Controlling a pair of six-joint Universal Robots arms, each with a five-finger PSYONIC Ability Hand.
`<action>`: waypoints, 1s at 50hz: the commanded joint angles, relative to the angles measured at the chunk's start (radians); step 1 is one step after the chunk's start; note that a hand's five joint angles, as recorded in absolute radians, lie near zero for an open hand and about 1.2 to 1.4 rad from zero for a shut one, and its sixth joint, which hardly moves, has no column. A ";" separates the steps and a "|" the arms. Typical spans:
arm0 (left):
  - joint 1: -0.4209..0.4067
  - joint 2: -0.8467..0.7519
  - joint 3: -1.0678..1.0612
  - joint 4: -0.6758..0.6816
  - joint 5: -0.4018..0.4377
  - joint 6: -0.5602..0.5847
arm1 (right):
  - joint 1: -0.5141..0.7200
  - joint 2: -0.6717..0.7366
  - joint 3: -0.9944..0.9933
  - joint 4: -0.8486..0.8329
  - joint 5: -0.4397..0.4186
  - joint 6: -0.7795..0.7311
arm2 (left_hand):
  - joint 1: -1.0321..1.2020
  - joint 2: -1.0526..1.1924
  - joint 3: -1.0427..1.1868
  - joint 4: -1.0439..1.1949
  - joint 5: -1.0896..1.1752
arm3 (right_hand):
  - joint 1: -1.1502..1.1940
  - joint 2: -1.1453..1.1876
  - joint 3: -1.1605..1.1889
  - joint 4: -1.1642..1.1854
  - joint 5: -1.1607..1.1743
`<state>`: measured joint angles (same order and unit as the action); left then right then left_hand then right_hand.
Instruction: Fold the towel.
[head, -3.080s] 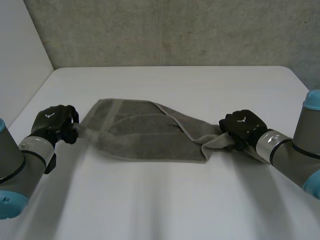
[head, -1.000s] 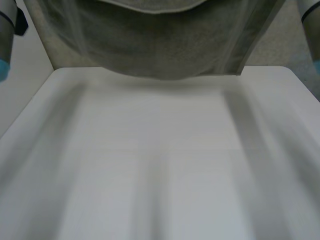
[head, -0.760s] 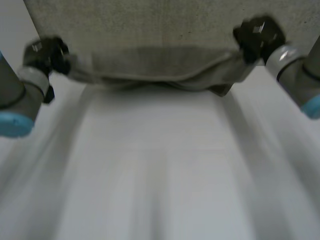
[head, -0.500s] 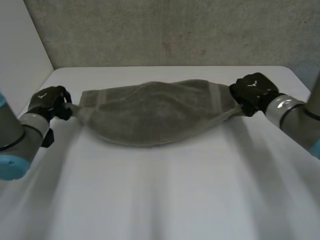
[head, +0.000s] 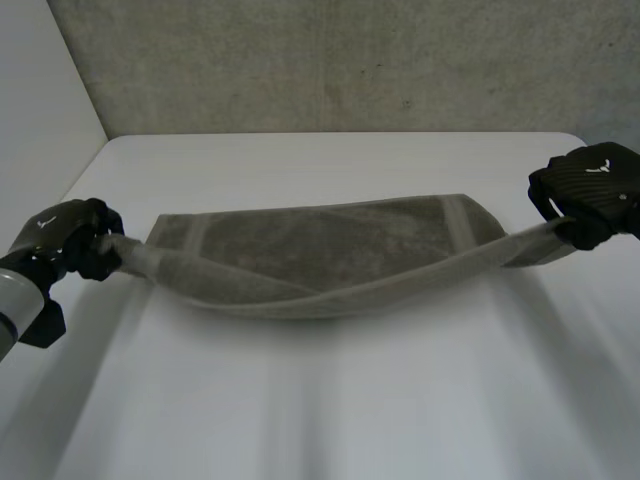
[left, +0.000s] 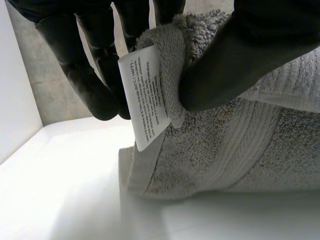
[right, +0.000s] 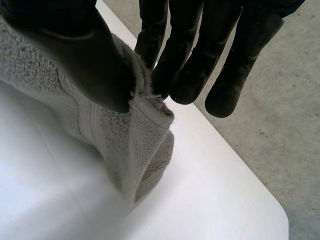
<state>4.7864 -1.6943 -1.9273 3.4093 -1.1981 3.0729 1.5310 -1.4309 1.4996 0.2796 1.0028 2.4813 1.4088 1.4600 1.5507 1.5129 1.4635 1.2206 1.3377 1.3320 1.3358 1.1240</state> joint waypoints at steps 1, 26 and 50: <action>-0.030 -0.179 0.156 -0.005 -0.014 0.000 | 0.023 0.222 -0.202 -0.002 0.016 0.007 | -0.013 -0.064 -0.154 -0.117 -0.242 | 0.176 0.059 0.064 0.060 0.098; -0.183 -0.866 1.067 -0.260 -0.291 0.001 | 0.221 1.040 -1.156 -0.074 0.335 0.125 | -0.013 -0.064 -0.154 -0.117 -0.242 | 0.176 0.059 0.064 0.060 0.098; -0.211 -0.707 0.983 -0.331 -0.333 -0.013 | 0.287 1.032 -1.276 -0.030 0.428 0.146 | -1.172 -1.223 -1.314 -1.276 -1.401 | -1.046 -1.163 -1.157 -1.161 -1.124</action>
<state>4.5671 -2.5260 -0.8500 3.0890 -1.5309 3.0625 1.8047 -0.3036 0.1606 0.1955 1.4278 2.6141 0.3349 0.3195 0.3142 0.3220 0.2879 0.2366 0.2490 0.2389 0.2540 0.0618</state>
